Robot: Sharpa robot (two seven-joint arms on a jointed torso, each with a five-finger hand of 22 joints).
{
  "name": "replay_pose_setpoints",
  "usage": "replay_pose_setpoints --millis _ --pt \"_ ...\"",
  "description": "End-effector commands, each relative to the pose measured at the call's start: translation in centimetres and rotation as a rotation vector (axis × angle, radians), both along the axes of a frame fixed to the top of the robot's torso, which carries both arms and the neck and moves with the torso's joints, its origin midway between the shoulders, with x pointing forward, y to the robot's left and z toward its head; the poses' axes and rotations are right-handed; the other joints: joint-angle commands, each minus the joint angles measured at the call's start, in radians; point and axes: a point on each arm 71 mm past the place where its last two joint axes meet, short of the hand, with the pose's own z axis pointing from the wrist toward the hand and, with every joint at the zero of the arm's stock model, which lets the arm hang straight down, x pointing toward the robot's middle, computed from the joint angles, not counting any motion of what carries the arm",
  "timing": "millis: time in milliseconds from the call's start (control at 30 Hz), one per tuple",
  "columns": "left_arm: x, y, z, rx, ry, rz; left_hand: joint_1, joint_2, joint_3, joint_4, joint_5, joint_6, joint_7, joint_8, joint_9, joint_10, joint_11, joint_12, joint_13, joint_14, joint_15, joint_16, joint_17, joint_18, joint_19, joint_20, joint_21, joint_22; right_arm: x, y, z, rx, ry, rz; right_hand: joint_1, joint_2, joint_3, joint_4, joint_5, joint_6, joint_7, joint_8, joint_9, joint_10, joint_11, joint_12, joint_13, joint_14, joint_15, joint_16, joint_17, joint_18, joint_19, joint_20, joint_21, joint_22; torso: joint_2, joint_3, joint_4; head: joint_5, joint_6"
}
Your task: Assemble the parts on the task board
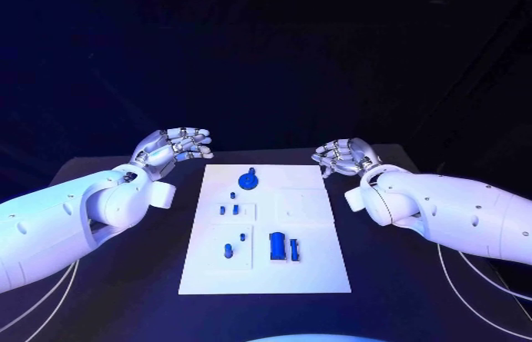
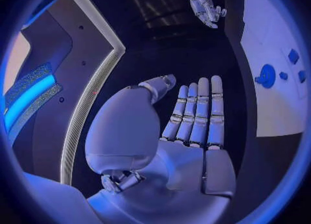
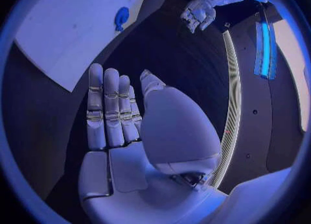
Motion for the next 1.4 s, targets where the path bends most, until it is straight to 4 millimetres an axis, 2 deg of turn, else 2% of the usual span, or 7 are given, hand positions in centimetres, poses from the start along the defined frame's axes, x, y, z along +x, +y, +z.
replay_pose_setpoints --millis 33,200,233,267,533,567,1400 --pt "1.3 0.6 -0.1 -0.040 -0.043 0.128 0.000 -0.014 0.011 0.012 -0.003 -0.009 0.008 -0.013 -0.008 0.037 0.005 -0.073 -0.037 -0.001 0.013 -0.127 -0.038 -0.001 -0.023 0.020 -0.102 -0.066 1.3 -0.1 -0.1 0.167 -0.023 -0.012 -0.003 -0.019 0.047 -0.004 0.008 0.008 0.009 -0.027 -0.031 0.009 0.019 -0.108 -0.168 -0.031 0.022 -0.144 -0.060 0.016 -0.022 0.017 -0.097 -0.121 -0.024 -0.0011 -0.0017 0.006 0.023" --pt "2.8 0.1 -0.7 -0.024 -0.054 0.177 0.005 -0.018 0.001 0.017 -0.003 -0.020 0.001 -0.047 -0.048 0.056 0.035 -0.243 -0.038 -0.060 0.056 -0.352 -0.097 -0.007 -0.061 0.057 -0.302 -0.202 2.6 0.1 -0.3 0.198 -0.032 -0.010 -0.020 -0.061 0.129 -0.009 0.009 0.036 0.029 -0.106 -0.094 0.047 0.055 -0.260 -0.464 -0.107 0.072 -0.398 -0.204 0.015 -0.126 0.079 -0.142 -0.406 -0.032 0.0026 0.0020 0.015 0.038" --pt "2.4 -0.3 -0.8 -0.003 -0.021 0.105 -0.389 0.165 -0.565 -0.059 -0.197 -0.777 -0.200 -0.342 -0.319 -0.845 -0.168 -0.474 -0.100 -0.804 -0.125 -0.707 -0.284 -0.177 -0.769 -0.233 -0.513 -0.367 2.4 -0.2 -0.4 0.098 -0.017 -0.049 -0.445 0.104 -0.168 -0.292 -0.148 -0.794 -0.163 -0.417 -0.410 -0.266 -0.090 -0.457 -0.796 -0.408 -0.030 -0.665 -0.744 -0.171 -0.413 -0.136 -0.205 -0.911 -0.023 -0.0001 -0.0007 0.009 0.029" --pt "2.4 -0.3 -0.8 -0.003 -0.021 0.105 -0.389 0.165 -0.565 -0.059 -0.197 -0.777 -0.200 -0.342 -0.319 -0.845 -0.168 -0.474 -0.100 -0.804 -0.125 -0.707 -0.284 -0.177 -0.769 -0.233 -0.513 -0.367 2.4 -0.2 -0.4 0.099 -0.017 -0.049 -0.447 0.104 -0.168 -0.292 -0.148 -0.794 -0.163 -0.417 -0.410 -0.266 -0.090 -0.457 -0.796 -0.413 -0.030 -0.665 -0.744 -0.171 -1.119 -0.136 -0.205 -0.911 -0.023 0.0000 -0.0007 0.009 0.030" --pt "1.5 -1.2 -1.1 0.007 -0.019 0.145 -1.299 0.165 -0.565 -0.059 -0.197 -0.777 -0.200 -0.342 -0.319 -0.845 -0.168 -0.474 -0.100 -0.804 -0.125 -0.707 -0.284 -0.177 -0.769 -0.233 -0.513 -0.367 1.1 1.7 0.1 0.185 -0.043 -0.050 -0.716 0.104 -0.168 -0.292 -0.148 -0.794 -0.163 -0.417 -0.410 -0.987 -0.090 -0.457 -0.796 -1.124 -0.030 -0.665 -0.744 -0.171 -1.119 -0.136 -0.205 -0.911 -0.027 0.0130 0.0011 0.035 0.074" --pt "1.2 -1.5 -1.2 0.011 -0.018 0.159 -1.299 0.165 -0.565 -0.059 -0.197 -0.777 -0.200 -0.342 -0.319 -0.845 -0.168 -0.474 -0.100 -0.804 -0.125 -0.707 -0.284 -0.177 -0.769 -0.233 -0.513 -0.367 0.7 2.4 0.4 0.214 -0.051 -0.051 -1.439 0.104 -0.168 -0.292 -0.148 -0.794 -0.163 -0.417 -0.410 -0.987 -0.090 -0.457 -0.796 -1.124 -0.030 -0.665 -0.744 -0.171 -1.119 -0.136 -0.205 -0.911 -0.028 0.0173 0.0016 0.044 0.089" --pt "-5.0 -5.9 -1.5 0.092 0.000 0.377 -1.299 0.165 -0.565 -0.059 -0.197 -0.777 -0.200 -0.342 -0.319 -0.845 -0.168 -0.474 -0.100 -0.804 -0.125 -0.707 -0.284 -0.177 -0.769 -0.233 -0.513 -0.367 -3.4 6.9 2.8 0.426 -0.094 -0.072 -1.439 0.104 -0.168 -0.292 -0.148 -0.794 -0.163 -0.417 -0.410 -0.987 -0.090 -0.457 -0.796 -1.124 -0.030 -0.665 -0.744 -0.171 -1.119 -0.136 -0.205 -0.911 -0.033 0.0325 0.0036 0.075 0.141"
